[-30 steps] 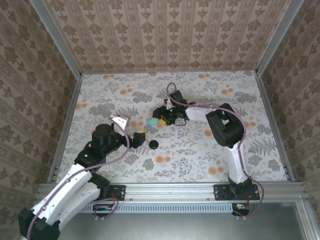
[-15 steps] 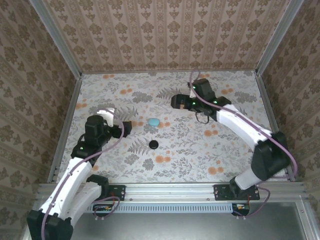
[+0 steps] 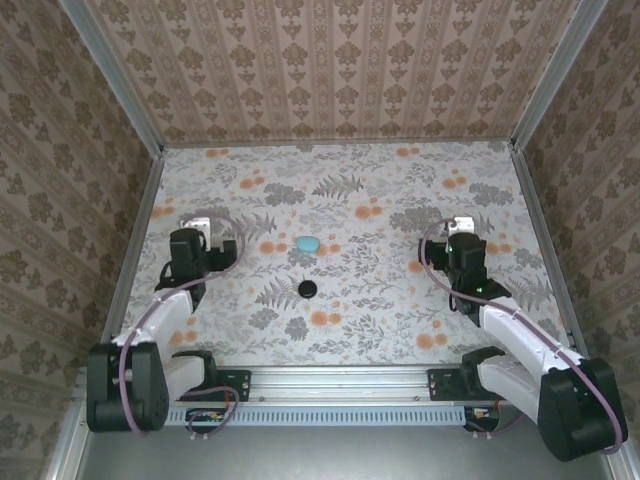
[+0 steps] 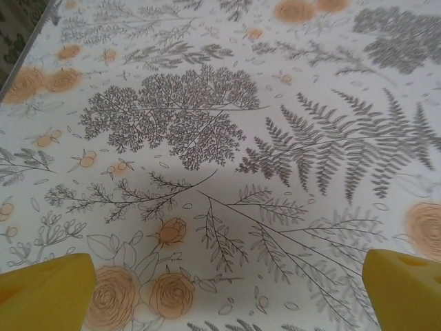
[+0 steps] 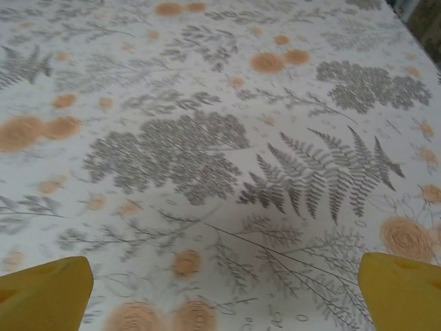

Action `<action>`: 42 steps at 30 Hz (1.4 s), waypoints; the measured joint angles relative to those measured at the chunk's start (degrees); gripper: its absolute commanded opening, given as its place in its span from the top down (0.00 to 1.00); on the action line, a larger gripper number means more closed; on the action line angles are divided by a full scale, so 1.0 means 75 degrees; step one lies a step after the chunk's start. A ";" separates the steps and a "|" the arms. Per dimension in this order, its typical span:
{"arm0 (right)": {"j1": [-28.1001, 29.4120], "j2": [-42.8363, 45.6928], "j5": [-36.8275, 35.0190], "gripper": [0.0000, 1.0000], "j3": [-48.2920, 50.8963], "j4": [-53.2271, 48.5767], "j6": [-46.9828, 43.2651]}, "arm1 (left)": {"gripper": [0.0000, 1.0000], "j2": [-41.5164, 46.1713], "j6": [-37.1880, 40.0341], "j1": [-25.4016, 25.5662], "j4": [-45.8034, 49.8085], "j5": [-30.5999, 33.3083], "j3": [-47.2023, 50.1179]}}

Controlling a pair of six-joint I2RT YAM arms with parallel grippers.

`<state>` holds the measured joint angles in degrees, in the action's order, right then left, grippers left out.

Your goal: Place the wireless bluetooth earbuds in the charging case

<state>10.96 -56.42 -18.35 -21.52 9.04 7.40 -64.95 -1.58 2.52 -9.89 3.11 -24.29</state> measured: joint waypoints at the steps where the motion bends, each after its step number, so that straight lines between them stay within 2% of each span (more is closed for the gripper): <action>1: -0.0163 -0.0085 -0.0015 0.00 0.0160 0.0309 -0.0050 | 0.00 -0.0195 0.0047 0.0000 -0.0245 0.0026 0.0093; 5: -0.0644 -0.0836 0.0006 0.00 0.0271 0.1786 -0.0221 | 0.00 -0.0603 0.0251 0.0000 -0.1209 0.0029 0.0370; 12: -0.0985 -0.2366 0.0490 0.00 0.0513 0.4147 -0.0487 | 0.00 -0.1341 0.0565 -0.0009 -0.3596 -0.0006 0.0662; 18: -0.1387 -0.3398 0.1137 0.00 0.0621 0.5767 -0.0507 | 0.00 -0.2908 0.0624 -0.0050 -0.5590 -0.0128 0.0839; 20: -0.1428 -0.3978 0.1262 0.00 0.0600 0.6152 -0.0507 | 0.00 -0.3095 0.0629 -0.0050 -0.5566 -0.0166 0.0828; 22: -0.1425 -0.4176 0.1338 0.00 0.0440 0.5770 -0.0513 | 0.00 -0.3104 0.0632 -0.0061 -0.5394 -0.0198 0.0638; 27: -0.1335 -0.4199 0.1341 0.00 -0.0055 0.5595 -0.0522 | 0.00 -0.3107 0.0624 -0.0224 -0.5301 -0.0289 0.0216; 42: -0.1282 -0.4199 0.1338 0.00 -0.0090 0.5514 -0.0568 | 0.00 -0.3107 0.0627 -0.0242 -0.5170 -0.0329 0.0210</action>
<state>1.34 -87.92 -8.32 -22.20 50.39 3.14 -88.25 3.11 0.71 -48.66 0.64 -22.72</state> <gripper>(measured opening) 0.999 0.997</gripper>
